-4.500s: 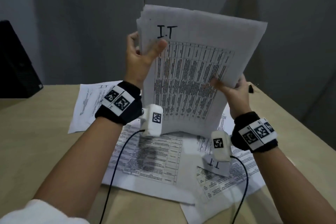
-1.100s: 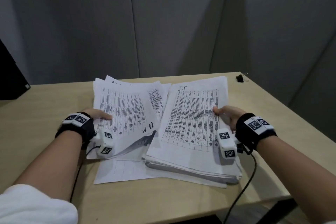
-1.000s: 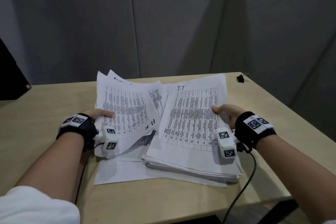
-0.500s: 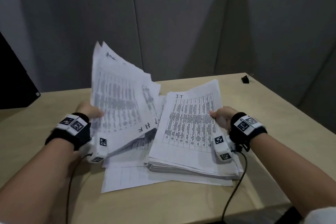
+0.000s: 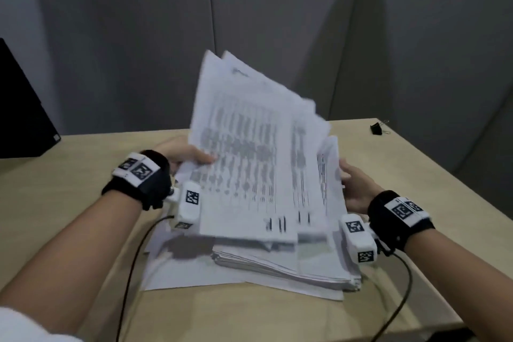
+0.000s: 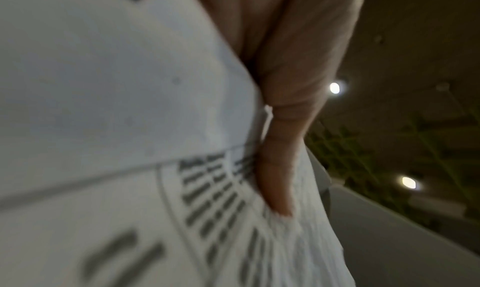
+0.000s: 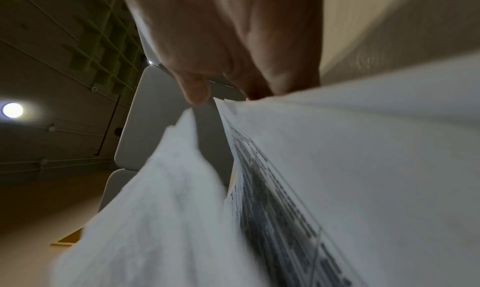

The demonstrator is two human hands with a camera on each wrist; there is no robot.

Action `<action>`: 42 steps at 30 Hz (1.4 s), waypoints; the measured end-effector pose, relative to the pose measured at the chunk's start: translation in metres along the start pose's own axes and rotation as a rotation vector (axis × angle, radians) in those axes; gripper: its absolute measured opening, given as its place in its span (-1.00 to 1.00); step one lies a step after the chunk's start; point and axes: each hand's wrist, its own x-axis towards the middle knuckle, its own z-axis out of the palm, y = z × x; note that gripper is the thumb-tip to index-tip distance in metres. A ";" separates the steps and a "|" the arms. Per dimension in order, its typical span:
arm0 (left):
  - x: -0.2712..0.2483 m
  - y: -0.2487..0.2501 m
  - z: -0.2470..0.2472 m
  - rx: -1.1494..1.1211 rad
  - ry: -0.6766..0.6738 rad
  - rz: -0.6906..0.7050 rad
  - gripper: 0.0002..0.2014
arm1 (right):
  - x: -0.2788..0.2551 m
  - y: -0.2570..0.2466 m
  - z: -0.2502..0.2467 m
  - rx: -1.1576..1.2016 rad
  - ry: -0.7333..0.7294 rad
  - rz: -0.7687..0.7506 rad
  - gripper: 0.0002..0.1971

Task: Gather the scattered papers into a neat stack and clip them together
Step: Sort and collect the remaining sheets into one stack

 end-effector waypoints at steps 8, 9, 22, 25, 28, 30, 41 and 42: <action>0.056 -0.051 0.057 0.081 0.018 -0.097 -0.45 | 0.010 0.011 0.007 -0.282 0.041 0.034 -0.80; 0.053 -0.054 0.063 0.105 -0.004 -0.145 -0.28 | 0.015 0.013 0.005 -0.303 0.044 0.037 -0.80; 0.031 -0.088 -0.026 0.593 0.372 -0.373 -0.25 | 0.020 0.010 0.028 -0.334 0.086 -0.083 -0.61; 0.031 -0.091 -0.024 0.545 0.290 -0.353 -0.37 | 0.027 0.017 0.040 -0.332 0.001 -0.038 -0.59; 0.027 -0.093 -0.023 0.538 0.308 -0.289 -0.50 | 0.030 0.024 0.047 -0.380 -0.049 -0.061 -0.39; 0.023 -0.093 -0.029 0.443 0.251 -0.258 -0.63 | 0.028 0.025 0.052 -0.292 -0.058 -0.101 -0.40; 0.003 -0.042 -0.012 -0.511 0.194 0.331 -0.80 | -0.012 -0.034 0.029 -0.010 -0.170 -0.433 -0.79; 0.003 -0.029 -0.010 -0.514 0.246 0.355 -0.79 | -0.015 -0.043 0.029 -0.002 -0.154 -0.452 -0.83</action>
